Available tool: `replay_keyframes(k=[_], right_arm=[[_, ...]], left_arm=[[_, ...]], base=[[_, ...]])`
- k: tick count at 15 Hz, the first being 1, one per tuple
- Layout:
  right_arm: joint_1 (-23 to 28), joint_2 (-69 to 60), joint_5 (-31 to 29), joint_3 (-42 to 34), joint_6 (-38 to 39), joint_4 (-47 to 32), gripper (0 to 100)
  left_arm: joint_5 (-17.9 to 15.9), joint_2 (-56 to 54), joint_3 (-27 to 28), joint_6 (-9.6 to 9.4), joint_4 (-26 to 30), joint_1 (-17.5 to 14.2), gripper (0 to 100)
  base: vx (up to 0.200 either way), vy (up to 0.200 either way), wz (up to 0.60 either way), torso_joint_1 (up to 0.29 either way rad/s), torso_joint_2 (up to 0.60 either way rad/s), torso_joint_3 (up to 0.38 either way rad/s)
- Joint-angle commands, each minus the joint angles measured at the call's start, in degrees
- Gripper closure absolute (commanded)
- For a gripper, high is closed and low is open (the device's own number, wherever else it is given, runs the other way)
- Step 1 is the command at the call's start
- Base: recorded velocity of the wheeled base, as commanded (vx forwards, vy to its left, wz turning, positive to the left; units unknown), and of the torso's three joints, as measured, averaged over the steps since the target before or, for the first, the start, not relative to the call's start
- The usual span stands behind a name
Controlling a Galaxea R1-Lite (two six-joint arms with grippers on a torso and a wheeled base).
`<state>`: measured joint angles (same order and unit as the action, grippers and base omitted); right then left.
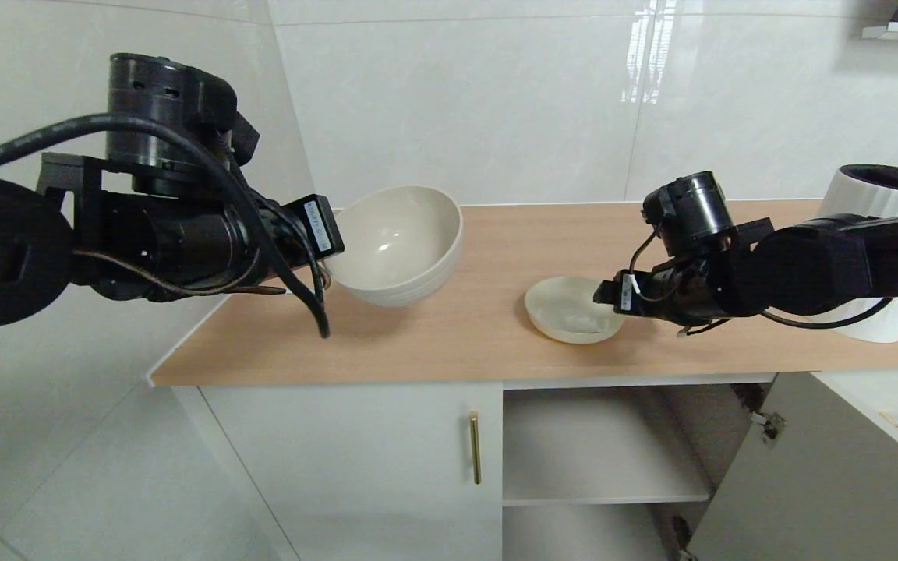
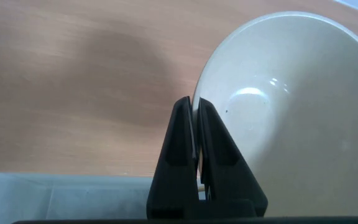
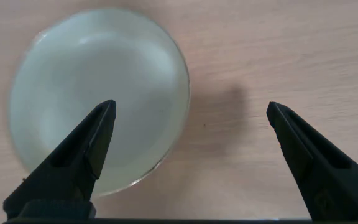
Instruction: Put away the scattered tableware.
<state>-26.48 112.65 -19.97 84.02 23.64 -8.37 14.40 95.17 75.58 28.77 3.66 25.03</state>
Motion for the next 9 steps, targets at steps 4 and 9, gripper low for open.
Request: replay_keyframes(k=[4,9], right_arm=[[0.0,3.1,-0.1,1.0,0.3,1.6,0],[0.0,3.3,0.0,1.1,0.3,1.7,100]], left_arm=[[0.0,-1.0,-0.5,0.06,-0.1,0.0,100],[0.0,-1.2,-0.5,0.06,-0.1,0.0,100]], base=[[0.0,0.0,0.0,0.0,0.0,0.0],[0.0,0.0,0.0,0.0,0.0,0.0]])
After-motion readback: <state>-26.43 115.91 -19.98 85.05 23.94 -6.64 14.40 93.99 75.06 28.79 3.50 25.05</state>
